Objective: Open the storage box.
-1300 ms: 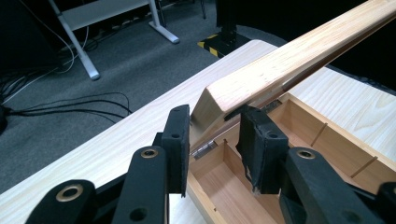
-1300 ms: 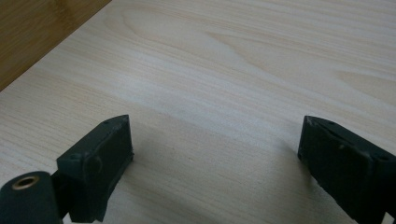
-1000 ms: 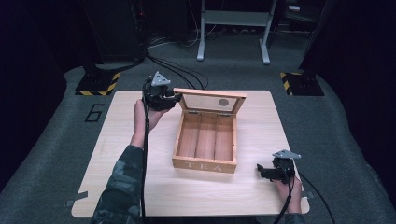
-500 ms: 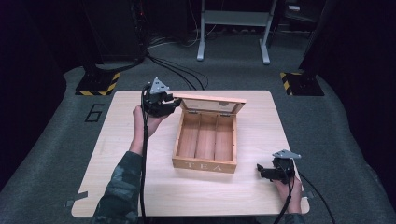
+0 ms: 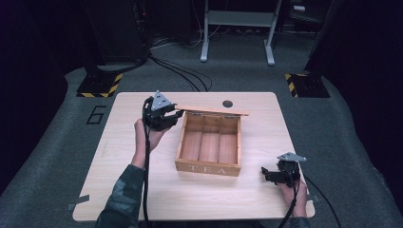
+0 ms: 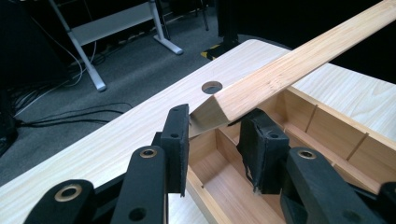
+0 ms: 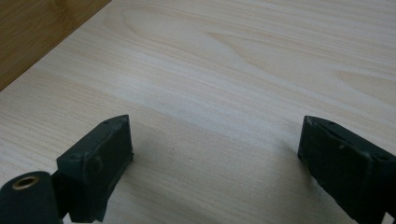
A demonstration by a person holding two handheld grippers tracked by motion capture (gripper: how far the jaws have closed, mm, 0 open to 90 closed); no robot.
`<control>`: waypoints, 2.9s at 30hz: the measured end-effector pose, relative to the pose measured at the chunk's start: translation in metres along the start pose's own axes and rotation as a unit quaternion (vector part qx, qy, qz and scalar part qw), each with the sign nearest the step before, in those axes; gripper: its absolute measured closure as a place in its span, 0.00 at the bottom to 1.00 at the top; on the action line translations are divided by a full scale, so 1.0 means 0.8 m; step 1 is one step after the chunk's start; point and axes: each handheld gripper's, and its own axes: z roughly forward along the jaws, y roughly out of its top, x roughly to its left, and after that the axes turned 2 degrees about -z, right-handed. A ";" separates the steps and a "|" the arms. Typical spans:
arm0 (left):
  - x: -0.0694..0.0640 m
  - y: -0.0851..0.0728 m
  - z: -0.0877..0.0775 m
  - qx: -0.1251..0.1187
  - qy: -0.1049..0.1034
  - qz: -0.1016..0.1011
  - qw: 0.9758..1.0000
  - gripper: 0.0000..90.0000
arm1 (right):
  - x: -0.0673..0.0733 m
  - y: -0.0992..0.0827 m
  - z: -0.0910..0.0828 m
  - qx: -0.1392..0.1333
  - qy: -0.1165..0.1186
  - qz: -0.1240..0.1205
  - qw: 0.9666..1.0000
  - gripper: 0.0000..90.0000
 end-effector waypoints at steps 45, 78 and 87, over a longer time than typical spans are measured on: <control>-0.054 -0.155 -0.002 0.035 -0.037 -0.048 0.998 0.67 | 0.000 0.000 0.000 0.002 -0.004 -0.004 1.000 0.10; -0.054 -0.183 -0.003 0.093 -0.077 -0.086 0.989 0.26 | 0.000 0.000 0.000 0.002 -0.004 -0.004 1.000 0.10; -0.049 -0.212 -0.034 0.118 -0.052 -0.083 0.988 0.17 | 0.000 0.000 0.000 0.002 -0.004 -0.004 1.000 0.10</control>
